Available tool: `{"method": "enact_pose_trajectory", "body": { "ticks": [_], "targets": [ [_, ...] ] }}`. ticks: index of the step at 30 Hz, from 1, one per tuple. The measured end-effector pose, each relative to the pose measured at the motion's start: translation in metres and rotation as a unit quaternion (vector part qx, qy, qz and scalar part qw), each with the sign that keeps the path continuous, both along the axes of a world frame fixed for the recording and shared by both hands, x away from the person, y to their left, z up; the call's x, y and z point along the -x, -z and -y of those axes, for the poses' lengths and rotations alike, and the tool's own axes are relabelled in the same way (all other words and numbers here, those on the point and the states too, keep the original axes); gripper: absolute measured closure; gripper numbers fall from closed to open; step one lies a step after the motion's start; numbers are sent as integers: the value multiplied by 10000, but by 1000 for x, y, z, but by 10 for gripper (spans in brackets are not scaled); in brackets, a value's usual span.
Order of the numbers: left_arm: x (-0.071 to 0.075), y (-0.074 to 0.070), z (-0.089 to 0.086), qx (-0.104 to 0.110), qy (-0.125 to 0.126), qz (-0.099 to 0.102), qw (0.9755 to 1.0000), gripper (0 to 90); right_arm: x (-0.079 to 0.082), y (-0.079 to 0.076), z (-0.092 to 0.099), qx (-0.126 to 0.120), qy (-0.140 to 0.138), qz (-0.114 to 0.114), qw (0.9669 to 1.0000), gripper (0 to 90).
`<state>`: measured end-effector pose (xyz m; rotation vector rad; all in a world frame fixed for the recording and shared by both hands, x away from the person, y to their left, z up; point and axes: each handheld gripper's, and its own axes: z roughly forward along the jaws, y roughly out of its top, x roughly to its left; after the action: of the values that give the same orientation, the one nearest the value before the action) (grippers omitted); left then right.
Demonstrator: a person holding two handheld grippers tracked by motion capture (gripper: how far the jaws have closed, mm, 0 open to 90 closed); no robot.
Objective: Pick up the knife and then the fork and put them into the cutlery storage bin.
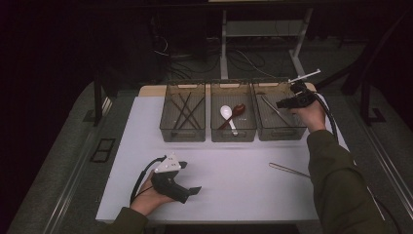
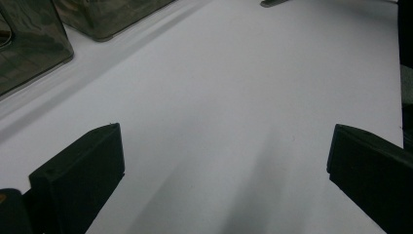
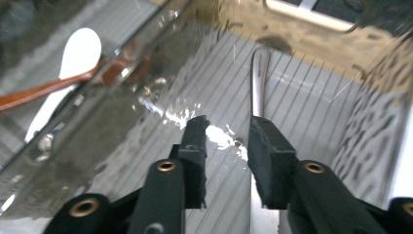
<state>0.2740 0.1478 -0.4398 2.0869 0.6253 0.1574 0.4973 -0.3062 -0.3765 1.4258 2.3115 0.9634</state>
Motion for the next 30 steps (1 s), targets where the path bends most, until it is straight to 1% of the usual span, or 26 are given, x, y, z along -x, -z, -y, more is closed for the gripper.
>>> {"method": "enact_pose_trajectory", "body": {
  "ticks": [2, 3, 5, 9, 11, 15, 17, 22, 25, 30],
  "targets": [
    [0, 0, 0, -1, -3, 0, 10000, 0, 4, -4, 3, -125, 16, 129, 9998, 631],
    [0, 0, 0, -5, -1, 2, 10000, 0, 7, -7, 6, -238, -8, 147, 9996, 618],
    [0, 0, 0, -3, 0, 2, 10000, 0, 13, -12, 9, -405, -32, 263, 9988, 574],
    [0, 0, -1, 2, 1, 21, 10000, 0, 27, -20, 14, -637, -59, 426, 9970, 510],
    [0, 0, -1, -29, -5, 41, 10000, 0, 35, -23, 16, -692, -109, 488, 9963, 489],
    [0, 1, -3, -96, -4, 75, 9999, 0, 51, -27, 19, -641, -249, 583, 9959, 453],
    [0, 1, -3, -28, -40, 65, 10000, 0, 58, -29, 20, -614, -317, 625, 9957, 443],
    [-1, 2, -6, -7, -81, 75, 9999, 0, 81, -33, 19, -532, -599, 720, 9942, 437],
    [-1, 2, -6, 1, -77, 85, 9999, 0, 95, -32, 18, -436, -806, 704, 9933, 433],
    [-1, 2, -6, 23, -84, 89, 9999, 0, 118, -26, 16, -302, -1145, 651, 9908, 432]
  ]
}}
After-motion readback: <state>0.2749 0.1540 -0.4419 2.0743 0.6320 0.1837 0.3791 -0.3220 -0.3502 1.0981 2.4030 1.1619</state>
